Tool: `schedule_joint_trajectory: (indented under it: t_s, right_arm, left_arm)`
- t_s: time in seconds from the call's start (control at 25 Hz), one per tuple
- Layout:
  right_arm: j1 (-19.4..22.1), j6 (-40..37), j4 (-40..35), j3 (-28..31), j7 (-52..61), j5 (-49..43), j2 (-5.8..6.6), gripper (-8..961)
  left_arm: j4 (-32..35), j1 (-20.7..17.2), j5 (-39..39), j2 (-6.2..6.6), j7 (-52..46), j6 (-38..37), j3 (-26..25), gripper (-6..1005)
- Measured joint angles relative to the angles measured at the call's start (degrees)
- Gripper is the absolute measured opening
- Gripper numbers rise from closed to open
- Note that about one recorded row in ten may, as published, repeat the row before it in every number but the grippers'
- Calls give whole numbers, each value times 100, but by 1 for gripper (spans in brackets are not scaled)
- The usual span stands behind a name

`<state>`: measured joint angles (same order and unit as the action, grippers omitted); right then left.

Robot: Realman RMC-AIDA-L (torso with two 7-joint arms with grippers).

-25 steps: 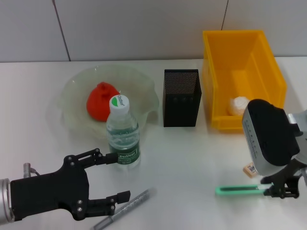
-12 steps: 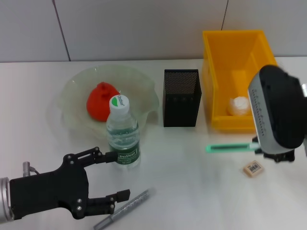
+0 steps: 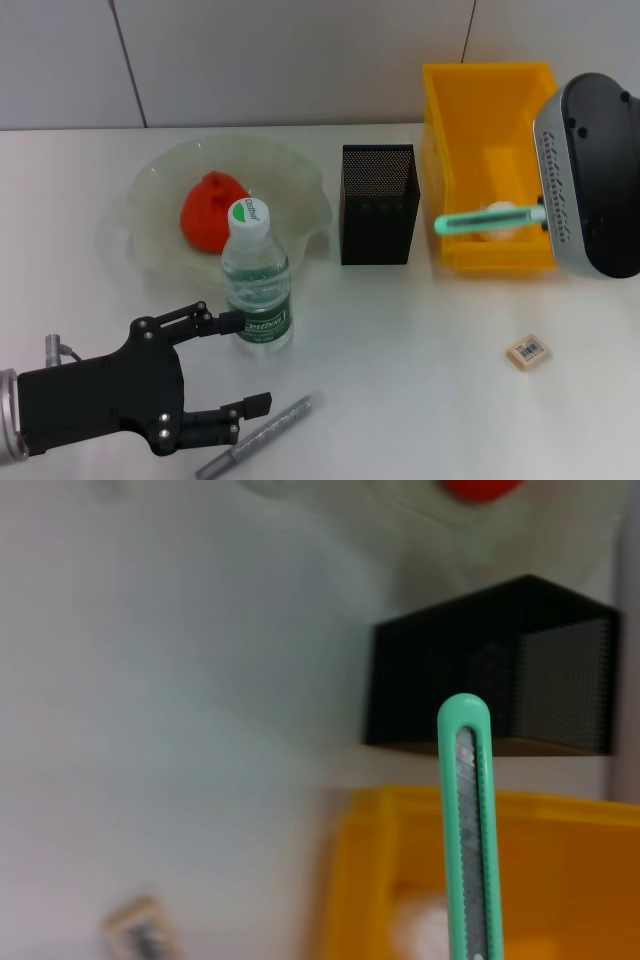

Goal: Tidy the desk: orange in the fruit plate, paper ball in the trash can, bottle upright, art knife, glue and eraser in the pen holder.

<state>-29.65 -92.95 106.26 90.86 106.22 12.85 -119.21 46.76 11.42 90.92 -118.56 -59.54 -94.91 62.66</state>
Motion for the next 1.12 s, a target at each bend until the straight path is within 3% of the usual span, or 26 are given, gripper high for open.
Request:
schedule_joint_trajectory:
  t_s: [0.56, 1.12]
  right_arm:
    - [18, 988, 222, -783, -346, -1199, 5, 175]
    - [-463, 1574, -592, -1520, -908, -2229, 2, 176]
  left_arm:
    - [-6, -22, -5, 0, 124, -38, 0, 833]
    - [-116, 10, -4, -9, 164, -46, 1, 833]
